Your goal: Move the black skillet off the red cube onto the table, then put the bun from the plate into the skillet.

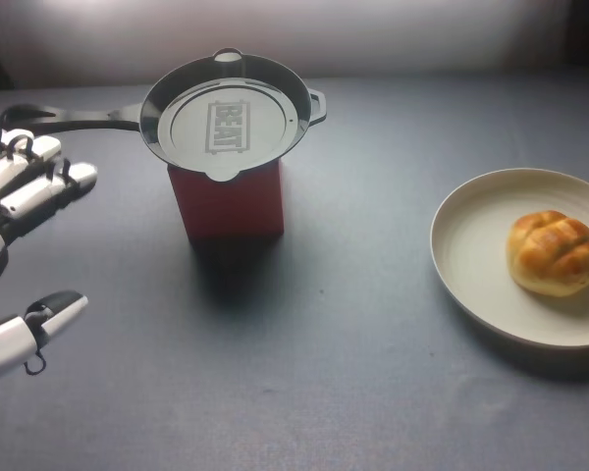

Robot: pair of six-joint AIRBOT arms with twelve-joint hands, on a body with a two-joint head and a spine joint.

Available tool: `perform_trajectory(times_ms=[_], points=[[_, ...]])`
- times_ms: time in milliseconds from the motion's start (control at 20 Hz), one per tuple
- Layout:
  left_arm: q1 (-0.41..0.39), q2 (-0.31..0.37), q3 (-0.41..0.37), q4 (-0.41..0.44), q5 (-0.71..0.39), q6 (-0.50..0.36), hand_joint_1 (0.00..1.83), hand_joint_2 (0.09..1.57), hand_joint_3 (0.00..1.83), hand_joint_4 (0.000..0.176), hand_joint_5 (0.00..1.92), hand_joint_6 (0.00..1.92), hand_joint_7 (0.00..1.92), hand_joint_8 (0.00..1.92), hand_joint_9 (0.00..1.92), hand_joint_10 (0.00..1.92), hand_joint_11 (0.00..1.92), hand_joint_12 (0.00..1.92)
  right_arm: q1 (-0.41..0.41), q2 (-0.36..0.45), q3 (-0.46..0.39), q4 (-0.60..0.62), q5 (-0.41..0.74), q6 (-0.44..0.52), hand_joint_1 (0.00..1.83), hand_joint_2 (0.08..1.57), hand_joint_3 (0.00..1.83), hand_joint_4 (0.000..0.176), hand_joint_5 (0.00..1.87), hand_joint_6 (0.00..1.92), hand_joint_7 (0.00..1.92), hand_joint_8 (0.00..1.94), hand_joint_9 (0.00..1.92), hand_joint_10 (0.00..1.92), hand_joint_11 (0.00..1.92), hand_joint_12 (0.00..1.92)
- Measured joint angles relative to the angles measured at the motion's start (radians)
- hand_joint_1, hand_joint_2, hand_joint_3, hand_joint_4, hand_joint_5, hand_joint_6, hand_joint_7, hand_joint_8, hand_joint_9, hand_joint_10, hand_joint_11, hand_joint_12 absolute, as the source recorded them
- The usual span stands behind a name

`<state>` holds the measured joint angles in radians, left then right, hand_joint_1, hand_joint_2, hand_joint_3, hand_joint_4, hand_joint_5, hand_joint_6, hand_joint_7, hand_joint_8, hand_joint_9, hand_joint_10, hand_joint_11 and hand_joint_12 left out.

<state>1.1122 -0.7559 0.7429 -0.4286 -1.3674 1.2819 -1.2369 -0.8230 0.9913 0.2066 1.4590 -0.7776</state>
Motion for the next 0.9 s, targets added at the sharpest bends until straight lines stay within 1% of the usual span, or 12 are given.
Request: perform_trajectory(times_ms=[50, 100, 200, 250, 300, 350, 400, 500, 550, 650, 800, 900], points=[[0.0, 0.0, 0.001, -0.001, 0.006, 0.0, 0.65, 1.18, 0.0, 0.076, 0.35, 0.0, 0.23, 0.0, 0.23, 0.03, 0.0, 0.9, 0.0, -0.005, 0.002, 0.002, -0.014, 0.0, 0.86, 1.27, 0.0, 0.062, 0.44, 0.0, 0.34, 0.0, 0.33, 0.0, 0.39, 0.05], [-0.002, -0.001, 0.005, 0.0, 0.009, 0.0, 0.64, 1.16, 0.0, 0.076, 0.35, 0.0, 0.23, 0.0, 0.22, 0.01, 0.0, 0.85, 0.0, -0.008, 0.002, 0.001, -0.024, 0.0, 0.76, 1.27, 0.0, 0.077, 0.43, 0.0, 0.33, 0.0, 0.32, 0.0, 0.38, 0.04], [-0.032, -0.002, 0.025, -0.006, 0.024, 0.0, 0.68, 1.11, 0.0, 0.074, 0.35, 0.0, 0.21, 0.0, 0.18, 0.01, 0.0, 0.68, 0.0, -0.012, 0.002, -0.002, -0.038, 0.0, 0.73, 1.26, 0.0, 0.14, 0.46, 0.01, 0.36, 0.01, 0.35, 0.01, 0.41, 0.04], [-0.053, -0.007, 0.046, -0.011, 0.027, 0.002, 0.73, 1.09, 0.0, 0.073, 0.34, 0.0, 0.21, 0.0, 0.17, 0.0, 0.0, 0.55, 0.0, -0.012, 0.002, -0.002, -0.04, 0.0, 0.75, 1.25, 0.0, 0.149, 0.48, 0.01, 0.36, 0.01, 0.35, 0.0, 0.41, 0.04], [-0.084, -0.022, 0.07, -0.034, 0.034, 0.019, 0.79, 1.08, 0.0, 0.056, 0.35, 0.0, 0.21, 0.0, 0.13, 0.01, 0.0, 0.33, 0.0, -0.012, 0.005, -0.003, -0.041, 0.0, 0.75, 1.26, 0.0, 0.142, 0.5, 0.01, 0.37, 0.01, 0.36, 0.01, 0.43, 0.05], [-0.132, -0.043, 0.1, -0.067, 0.066, 0.043, 0.83, 1.08, 0.0, 0.055, 0.34, 0.0, 0.2, 0.0, 0.1, 0.01, 0.0, 0.17, 0.0, -0.012, 0.007, -0.004, -0.045, 0.0, 0.76, 1.27, 0.0, 0.133, 0.52, 0.01, 0.38, 0.01, 0.37, 0.01, 0.44, 0.05], [-0.18, -0.066, 0.134, -0.088, 0.105, 0.066, 0.82, 1.07, 0.0, 0.055, 0.35, 0.0, 0.21, 0.0, 0.12, 0.01, 0.0, 0.12, 0.0, -0.013, 0.007, -0.001, -0.046, 0.0, 0.74, 1.26, 0.0, 0.136, 0.54, 0.01, 0.4, 0.01, 0.39, 0.01, 0.47, 0.05], [-0.269, -0.104, 0.191, -0.117, 0.189, 0.113, 0.79, 1.03, 0.0, 0.114, 0.36, 0.0, 0.24, 0.0, 0.15, 0.0, 0.0, 0.26, 0.0, -0.015, 0.011, -0.005, -0.048, 0.0, 0.71, 1.27, 0.0, 0.13, 0.54, 0.0, 0.38, 0.0, 0.39, 0.01, 0.48, 0.05], [-0.323, -0.13, 0.232, -0.126, 0.248, 0.139, 0.73, 1.01, 0.0, 0.13, 0.35, 0.0, 0.24, 0.0, 0.16, 0.0, 0.0, 0.34, 0.0, -0.018, 0.015, -0.011, -0.053, 0.0, 0.71, 1.27, 0.0, 0.129, 0.53, 0.0, 0.38, 0.0, 0.4, 0.01, 0.48, 0.05], [-0.401, -0.174, 0.299, -0.148, 0.351, 0.182, 0.71, 1.0, 0.0, 0.127, 0.35, 0.0, 0.26, 0.0, 0.19, 0.01, 0.0, 0.44, 0.0, -0.019, 0.017, -0.018, -0.056, 0.0, 0.7, 1.26, 0.0, 0.135, 0.53, 0.0, 0.37, 0.0, 0.4, 0.01, 0.48, 0.05], [-0.471, -0.212, 0.365, -0.187, 0.461, 0.237, 0.83, 1.0, 0.0, 0.099, 0.45, 0.01, 0.38, 0.01, 0.31, 0.01, 0.0, 0.7, 0.0, -0.023, 0.017, -0.025, -0.064, 0.004, 0.73, 1.27, 0.0, 0.119, 0.53, 0.0, 0.37, 0.0, 0.4, 0.0, 0.47, 0.04], [-0.497, -0.235, 0.397, -0.203, 0.515, 0.255, 0.82, 1.02, 0.0, 0.066, 0.49, 0.01, 0.44, 0.01, 0.36, 0.01, 0.0, 0.75, 0.0, -0.024, 0.019, -0.024, -0.074, 0.007, 0.74, 1.27, 0.0, 0.112, 0.53, 0.0, 0.38, 0.0, 0.42, 0.01, 0.47, 0.04]])
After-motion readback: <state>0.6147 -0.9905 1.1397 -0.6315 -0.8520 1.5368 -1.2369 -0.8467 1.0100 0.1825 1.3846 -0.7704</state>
